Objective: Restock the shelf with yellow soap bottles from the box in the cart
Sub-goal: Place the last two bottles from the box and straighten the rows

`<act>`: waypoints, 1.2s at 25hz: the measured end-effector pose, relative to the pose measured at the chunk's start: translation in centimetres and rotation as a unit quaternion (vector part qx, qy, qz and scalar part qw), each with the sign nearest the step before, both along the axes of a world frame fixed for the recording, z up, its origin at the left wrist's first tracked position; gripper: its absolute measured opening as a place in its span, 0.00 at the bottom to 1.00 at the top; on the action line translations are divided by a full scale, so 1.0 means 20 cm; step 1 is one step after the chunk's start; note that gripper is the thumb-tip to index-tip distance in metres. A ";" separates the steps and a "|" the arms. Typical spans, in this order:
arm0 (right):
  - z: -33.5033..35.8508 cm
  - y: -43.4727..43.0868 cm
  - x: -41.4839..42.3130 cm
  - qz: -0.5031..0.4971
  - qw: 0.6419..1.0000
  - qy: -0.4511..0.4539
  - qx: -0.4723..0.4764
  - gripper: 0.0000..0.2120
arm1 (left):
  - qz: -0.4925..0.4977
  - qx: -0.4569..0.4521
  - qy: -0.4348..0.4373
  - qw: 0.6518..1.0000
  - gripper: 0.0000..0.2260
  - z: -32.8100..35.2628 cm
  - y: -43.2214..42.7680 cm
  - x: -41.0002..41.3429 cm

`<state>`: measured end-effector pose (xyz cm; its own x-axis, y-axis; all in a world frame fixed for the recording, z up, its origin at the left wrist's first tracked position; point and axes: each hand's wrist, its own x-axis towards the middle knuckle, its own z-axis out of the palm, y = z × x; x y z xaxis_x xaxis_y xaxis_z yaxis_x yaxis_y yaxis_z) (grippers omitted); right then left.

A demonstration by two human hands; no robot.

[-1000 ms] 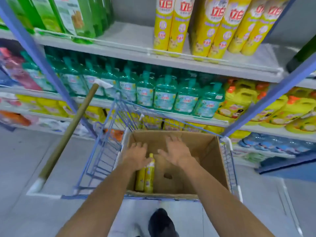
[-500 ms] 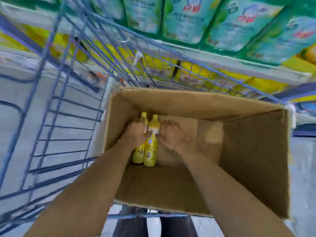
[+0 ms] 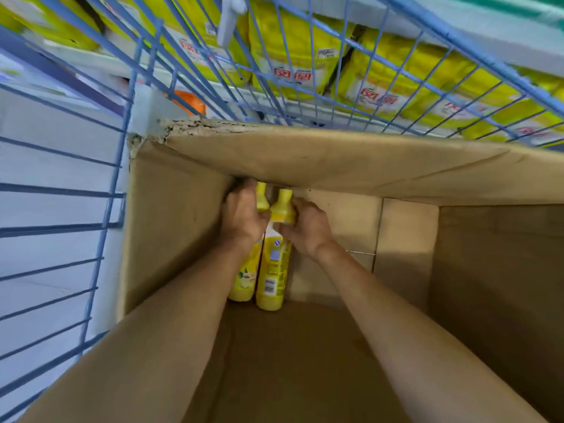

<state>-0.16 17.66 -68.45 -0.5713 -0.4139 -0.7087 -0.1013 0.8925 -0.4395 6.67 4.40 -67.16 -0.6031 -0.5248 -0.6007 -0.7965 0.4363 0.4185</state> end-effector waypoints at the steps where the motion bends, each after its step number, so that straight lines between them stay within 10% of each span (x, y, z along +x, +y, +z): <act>1: -0.01 0.03 -0.01 -0.024 1.000 -0.002 0.000 0.33 | 0.020 0.028 0.007 0.999 0.24 -0.02 -0.01 0.00; 17: 0.17 0.24 0.11 -0.257 0.950 -0.063 -0.167 0.34 | 0.063 0.186 0.110 0.974 0.28 0.02 0.01 0.15; 30: 1.99 0.44 -0.07 -0.244 0.870 0.106 -0.416 0.30 | -0.028 0.196 0.383 0.902 0.26 1.86 0.13 -0.04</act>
<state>-1.50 26.56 -28.61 -0.9040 -0.4050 -0.1369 0.0425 0.2335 -0.9714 5.91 7.00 -29.98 -0.9388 -0.3188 -0.1301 -0.1903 0.1654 0.9677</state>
